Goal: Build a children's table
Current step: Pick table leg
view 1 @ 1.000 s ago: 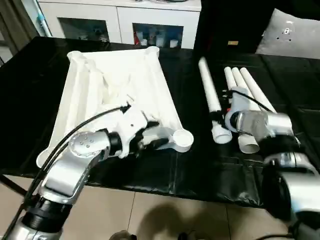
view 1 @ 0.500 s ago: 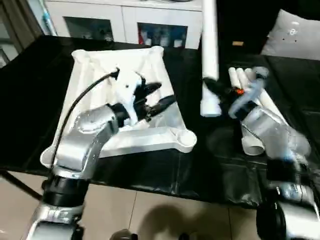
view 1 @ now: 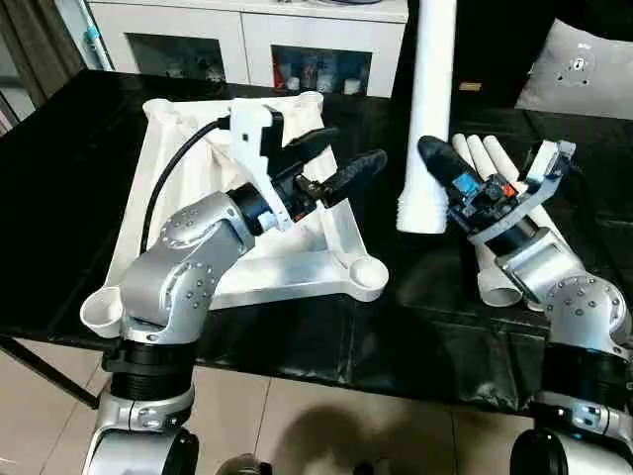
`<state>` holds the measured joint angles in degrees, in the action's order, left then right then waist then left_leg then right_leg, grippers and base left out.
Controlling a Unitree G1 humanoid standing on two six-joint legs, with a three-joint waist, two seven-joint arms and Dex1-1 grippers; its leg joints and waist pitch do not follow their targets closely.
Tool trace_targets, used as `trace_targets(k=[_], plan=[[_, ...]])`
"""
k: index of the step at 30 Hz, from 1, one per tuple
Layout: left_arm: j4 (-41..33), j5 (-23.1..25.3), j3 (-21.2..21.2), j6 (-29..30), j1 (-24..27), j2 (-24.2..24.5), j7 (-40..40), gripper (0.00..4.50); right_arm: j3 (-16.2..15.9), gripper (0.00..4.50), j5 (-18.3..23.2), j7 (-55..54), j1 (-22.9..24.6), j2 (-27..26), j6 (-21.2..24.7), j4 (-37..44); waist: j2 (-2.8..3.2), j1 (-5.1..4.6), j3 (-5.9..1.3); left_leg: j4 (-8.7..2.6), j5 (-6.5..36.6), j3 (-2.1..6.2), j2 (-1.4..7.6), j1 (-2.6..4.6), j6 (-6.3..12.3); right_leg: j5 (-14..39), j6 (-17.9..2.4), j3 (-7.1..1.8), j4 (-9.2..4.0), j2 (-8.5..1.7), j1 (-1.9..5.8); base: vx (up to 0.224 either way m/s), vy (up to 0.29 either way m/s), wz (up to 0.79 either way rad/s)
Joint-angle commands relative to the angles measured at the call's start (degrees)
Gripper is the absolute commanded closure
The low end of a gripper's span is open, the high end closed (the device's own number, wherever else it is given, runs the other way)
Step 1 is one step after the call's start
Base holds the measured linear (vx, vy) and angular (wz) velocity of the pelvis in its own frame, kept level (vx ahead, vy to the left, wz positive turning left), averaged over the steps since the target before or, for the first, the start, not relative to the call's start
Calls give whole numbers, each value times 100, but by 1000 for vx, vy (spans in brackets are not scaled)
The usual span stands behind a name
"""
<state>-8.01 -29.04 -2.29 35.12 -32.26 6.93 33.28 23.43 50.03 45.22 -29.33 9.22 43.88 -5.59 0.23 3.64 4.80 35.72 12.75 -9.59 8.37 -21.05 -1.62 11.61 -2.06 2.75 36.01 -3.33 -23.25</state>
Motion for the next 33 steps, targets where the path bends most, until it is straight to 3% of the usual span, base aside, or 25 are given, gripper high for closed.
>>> trace_targets(k=[1,5,7,8,9,12,14,16,18,20,23,25,33], plan=[[-161,-92,-40,82,-83,-14,-76,0,-80,263,146,140,23,65,38,225,-53,35,-442,-386,-213,134,395,0,591,472,-1339,-278,-408,-501,375,0,0,0],[-132,-92,-47,104,-121,-67,-230,0,-427,263,-223,227,164,131,-254,457,-69,49,-451,-379,-277,134,409,-6,594,377,-1303,-276,-393,-509,375,0,0,0],[-39,-44,-65,80,-196,-200,-423,0,-1013,263,-785,265,410,136,-655,831,-98,48,-457,-375,-296,129,407,-10,581,365,-1268,-280,-396,-518,381,0,0,0],[-39,-44,-65,80,-196,-200,-423,0,-1013,263,-785,265,410,136,-655,831,-95,55,-457,-377,-298,134,406,-9,577,381,-1260,-280,-394,-522,383,0,0,0],[19,-30,-36,88,-222,-271,-520,0,-1369,263,-1374,54,536,-4,-1292,940,-85,56,-460,-375,-277,135,410,-12,571,430,-1246,-283,-401,-531,378,0,0,0],[80,-31,-19,93,-211,-333,-619,0,-1782,264,-2032,-51,684,-54,-1992,956,-76,36,-440,-390,-102,133,413,-16,439,730,-1165,-288,-433,-540,360,0,0,0],[128,-78,-45,109,-194,-395,-727,0,-2017,264,-2406,-122,775,-53,-2415,880,-70,26,-444,-394,-82,139,411,-16,392,650,-1140,-292,-425,-525,365,0,0,0],[177,-210,-174,121,-174,-531,-854,0,-2322,264,-3047,-312,843,-54,-3202,708,-68,22,-459,-380,-95,140,420,-16,370,547,-1153,-287,-404,-532,353,0,0,0],[196,-291,-258,95,-160,-617,-916,0,-2515,264,-3415,-431,870,-12,-3591,627,-71,11,-452,-380,-87,134,392,-28,412,440,-1198,-296,-408,-519,381,0,0,0],[196,-349,-288,28,-137,-666,-905,30,-2649,264,-3747,-603,914,-26,-3993,528,-83,0,-453,-380,-85,136,399,-27,479,376,-1225,-296,-401,-517,379,0,0,0],[184,-296,-253,-82,-108,-658,-868,38,-2652,264,-3781,-638,930,-71,-4069,491,-72,-8,-450,-383,-50,137,402,-23,573,392,-1236,-302,-404,-511,382,0,0,0],[177,-100,-110,-330,13,-621,-821,38,-2708,264,-3918,-757,964,-179,-4440,303,-82,-11,-444,-384,-41,146,418,-28,648,395,-1237,-299,-409,-521,368,0,0,0],[214,-11,-30,-514,124,-609,-826,38,-2774,264,-3952,-808,947,-237,-4707,101,-78,-35,-428,-395,29,142,427,-8,678,383,-1279,-305,-398,-507,367,0,0,0]])
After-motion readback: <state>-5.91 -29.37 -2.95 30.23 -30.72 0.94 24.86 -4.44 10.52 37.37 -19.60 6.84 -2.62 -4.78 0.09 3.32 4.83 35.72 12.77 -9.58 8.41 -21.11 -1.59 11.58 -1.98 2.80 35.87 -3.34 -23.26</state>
